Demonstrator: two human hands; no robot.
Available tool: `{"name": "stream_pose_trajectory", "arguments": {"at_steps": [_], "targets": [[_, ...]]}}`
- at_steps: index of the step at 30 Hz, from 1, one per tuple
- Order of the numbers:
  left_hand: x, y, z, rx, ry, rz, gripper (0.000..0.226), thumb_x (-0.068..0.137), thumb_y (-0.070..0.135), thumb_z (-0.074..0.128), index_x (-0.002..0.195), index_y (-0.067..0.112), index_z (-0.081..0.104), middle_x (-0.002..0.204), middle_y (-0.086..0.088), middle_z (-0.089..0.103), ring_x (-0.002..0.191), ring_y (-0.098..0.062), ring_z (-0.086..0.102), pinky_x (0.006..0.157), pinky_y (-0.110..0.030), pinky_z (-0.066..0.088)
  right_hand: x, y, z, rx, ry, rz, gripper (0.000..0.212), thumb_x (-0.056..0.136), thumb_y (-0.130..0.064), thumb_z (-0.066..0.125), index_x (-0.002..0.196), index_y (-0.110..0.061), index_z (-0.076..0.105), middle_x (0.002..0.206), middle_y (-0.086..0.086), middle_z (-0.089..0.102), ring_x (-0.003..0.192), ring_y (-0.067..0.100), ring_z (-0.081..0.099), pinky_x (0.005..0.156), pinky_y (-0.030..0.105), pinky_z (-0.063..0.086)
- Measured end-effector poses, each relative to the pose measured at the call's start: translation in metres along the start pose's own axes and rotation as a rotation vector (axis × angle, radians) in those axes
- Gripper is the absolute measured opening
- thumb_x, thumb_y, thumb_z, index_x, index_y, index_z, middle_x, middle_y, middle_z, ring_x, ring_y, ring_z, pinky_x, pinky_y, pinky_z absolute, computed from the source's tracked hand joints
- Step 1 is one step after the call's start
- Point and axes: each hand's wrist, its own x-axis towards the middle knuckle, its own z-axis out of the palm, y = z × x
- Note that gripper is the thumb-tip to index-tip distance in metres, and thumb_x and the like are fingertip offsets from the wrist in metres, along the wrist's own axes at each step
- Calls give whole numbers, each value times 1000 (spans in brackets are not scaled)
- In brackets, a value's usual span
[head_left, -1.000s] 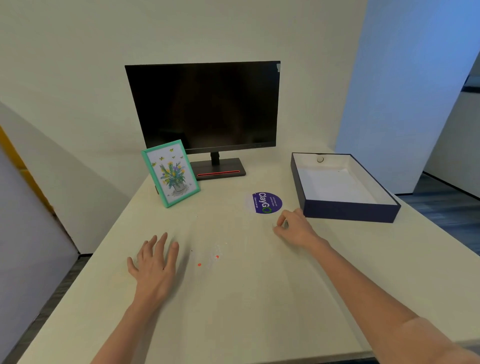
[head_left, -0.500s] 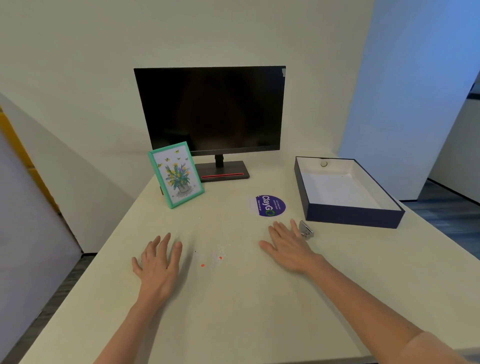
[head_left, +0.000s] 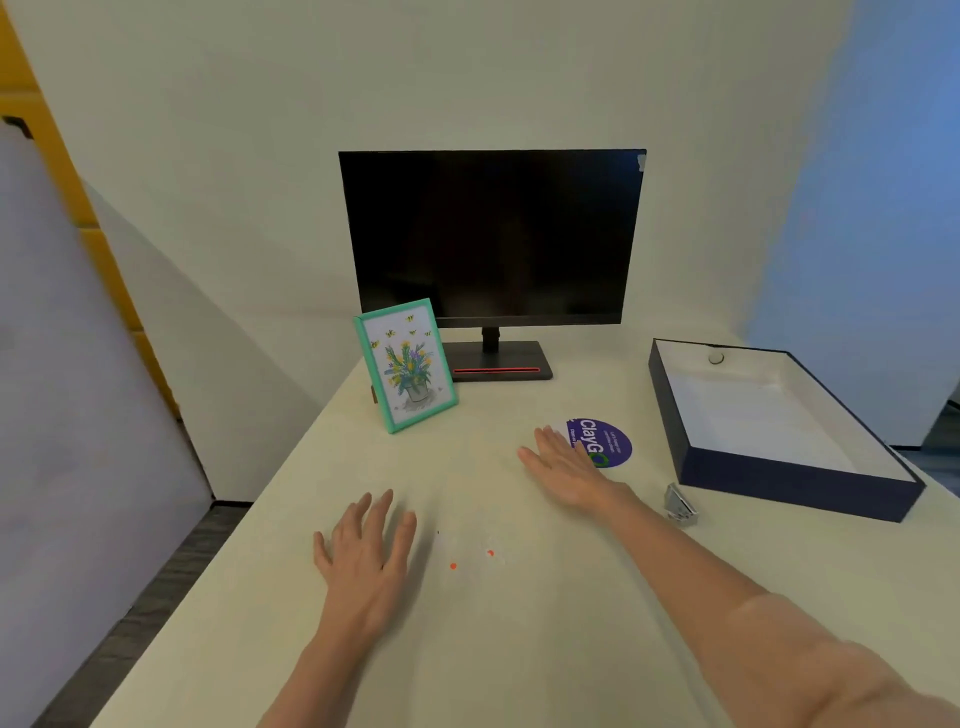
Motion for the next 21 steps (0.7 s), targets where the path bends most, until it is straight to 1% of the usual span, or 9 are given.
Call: {"name": "stream_pose_trajectory", "arguments": {"at_steps": [2, 4, 7, 8, 10, 13, 16, 18, 21], "targets": [[1, -1, 0, -2, -1, -1, 48, 98, 45, 33, 144, 34, 34, 154, 3, 25, 145, -11, 14, 118, -39, -11, 16, 0, 5, -34, -37, -1, 69, 99, -54, 13, 153, -15, -2, 161, 2, -8, 148, 12, -10, 120, 37, -9], [2, -2, 0, -6, -12, 1, 48, 98, 47, 31, 144, 34, 33, 154, 4, 24, 145, -10, 13, 118, -39, -11, 20, -8, 10, -31, -58, -60, 70, 98, -57, 13, 153, -17, -2, 161, 0, -9, 147, 9, -12, 120, 35, -10], [2, -4, 1, -38, -33, 3, 50, 96, 54, 27, 143, 37, 33, 154, 7, 25, 145, -7, 10, 118, -38, -10, 5, -28, 20, 14, -121, -210, 70, 96, -60, 13, 153, -22, -1, 161, -7, -10, 145, 3, -13, 120, 31, -9], [2, -3, -1, -73, -46, -12, 49, 97, 54, 27, 142, 38, 33, 154, 8, 25, 145, -6, 10, 118, -38, -10, -5, -35, 25, 15, -155, -266, 69, 96, -59, 14, 153, -23, -1, 160, -8, -10, 145, 1, -13, 120, 29, -9], [9, 1, -4, -112, -96, -24, 44, 100, 47, 27, 143, 37, 34, 154, 10, 24, 145, -5, 9, 119, -39, -7, -29, -45, 34, -26, -196, -377, 67, 97, -58, 16, 153, -23, -1, 160, -10, -9, 144, -2, -13, 119, 27, -9], [37, 9, -6, 1, -201, 23, 46, 102, 41, 24, 146, 29, 31, 158, 9, 20, 148, -9, 8, 120, -42, -2, -70, -55, 42, -130, -233, -499, 69, 97, -56, 14, 153, -20, -3, 160, -9, -10, 144, -2, -14, 118, 24, -10], [71, 19, 1, 119, -294, 83, 50, 102, 42, 21, 149, 25, 27, 160, 7, 16, 148, -11, 6, 121, -43, -1, -104, -58, 43, -157, -276, -571, 83, 85, -67, 5, 153, -20, -5, 159, -9, -14, 142, -5, -17, 116, 20, -13], [88, 25, 8, 213, -365, 129, 53, 102, 43, 20, 151, 23, 22, 161, 5, 12, 149, -12, 4, 121, -43, 0, -118, -58, 43, -140, -314, -613, 86, 82, -69, 4, 152, -21, -6, 158, -11, -15, 141, -8, -18, 117, 19, -11], [109, 29, 21, 346, -427, 195, 56, 102, 43, 19, 153, 19, 16, 161, 3, 8, 149, -14, 2, 120, -43, 0, -125, -52, 36, -12, -318, -582, 78, 87, -65, 10, 152, -25, -3, 157, -19, -12, 138, -15, -16, 117, 18, -9]]}}
